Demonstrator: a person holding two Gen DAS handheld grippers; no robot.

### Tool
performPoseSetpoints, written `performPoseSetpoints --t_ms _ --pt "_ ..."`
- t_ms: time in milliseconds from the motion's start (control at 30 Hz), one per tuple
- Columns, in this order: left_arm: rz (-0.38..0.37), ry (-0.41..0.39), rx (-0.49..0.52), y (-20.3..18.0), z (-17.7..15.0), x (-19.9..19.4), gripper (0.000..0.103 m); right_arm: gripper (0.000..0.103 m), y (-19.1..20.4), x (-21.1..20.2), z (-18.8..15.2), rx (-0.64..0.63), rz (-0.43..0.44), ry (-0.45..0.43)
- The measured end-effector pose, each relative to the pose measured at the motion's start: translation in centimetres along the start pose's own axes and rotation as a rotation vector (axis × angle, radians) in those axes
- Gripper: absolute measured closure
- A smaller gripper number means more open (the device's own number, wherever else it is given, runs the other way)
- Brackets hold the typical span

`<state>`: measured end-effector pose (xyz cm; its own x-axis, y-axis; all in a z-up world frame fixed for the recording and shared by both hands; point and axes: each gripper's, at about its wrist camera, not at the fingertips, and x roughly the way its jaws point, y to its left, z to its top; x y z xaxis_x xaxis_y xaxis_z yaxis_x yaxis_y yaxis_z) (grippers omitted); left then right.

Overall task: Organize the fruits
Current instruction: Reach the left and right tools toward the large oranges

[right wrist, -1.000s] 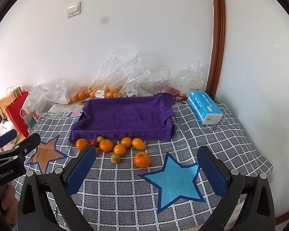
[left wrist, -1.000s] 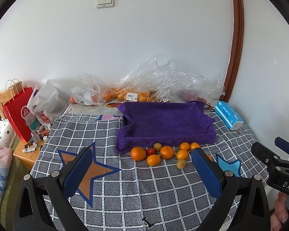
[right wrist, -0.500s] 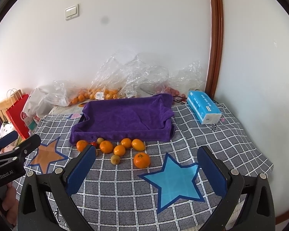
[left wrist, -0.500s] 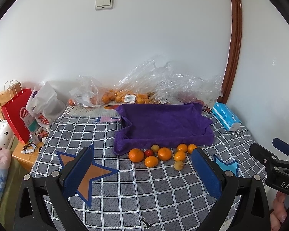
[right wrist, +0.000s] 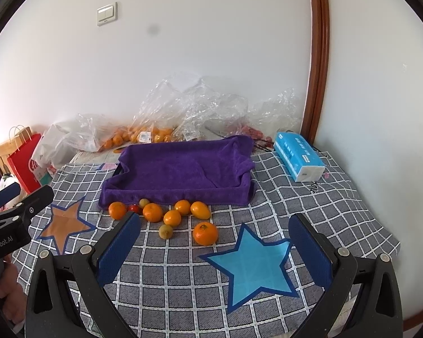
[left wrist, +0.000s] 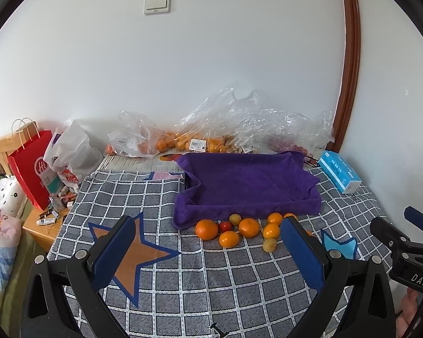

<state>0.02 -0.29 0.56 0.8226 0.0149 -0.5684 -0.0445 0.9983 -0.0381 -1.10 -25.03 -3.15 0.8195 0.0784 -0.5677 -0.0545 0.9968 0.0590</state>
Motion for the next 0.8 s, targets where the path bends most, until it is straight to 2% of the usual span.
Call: performPoseSetpoints --t_ms 267,333,467,600,700,800 --pt "0.007 0.015 -0.011 0.5 0.0 1.8 0.0 0.0 -0.1 0.9 0.1 0.003 -0.018 -0.03" --pt "0.027 0.022 -0.007 0.6 0.0 2.5 0.0 0.0 -0.4 1.6 0.3 0.022 -0.011 -0.018" --pt "-0.008 0.027 0.011 0.9 -0.2 3.8 0.0 0.0 -0.9 3.3 0.3 0.058 -0.011 0.015" --pt "-0.042 0.045 -0.016 1.3 -0.5 5.5 0.0 0.0 -1.2 5.3 -0.1 0.054 -0.003 0.041" --pt "-0.036 0.084 -0.036 1.8 -0.9 7.2 0.0 0.0 -1.1 7.0 -0.8 0.05 -0.004 0.058" --pt "-0.042 0.091 -0.05 2.3 -1.5 8.4 0.0 0.0 -1.1 8.7 -1.6 0.044 0.02 0.083"
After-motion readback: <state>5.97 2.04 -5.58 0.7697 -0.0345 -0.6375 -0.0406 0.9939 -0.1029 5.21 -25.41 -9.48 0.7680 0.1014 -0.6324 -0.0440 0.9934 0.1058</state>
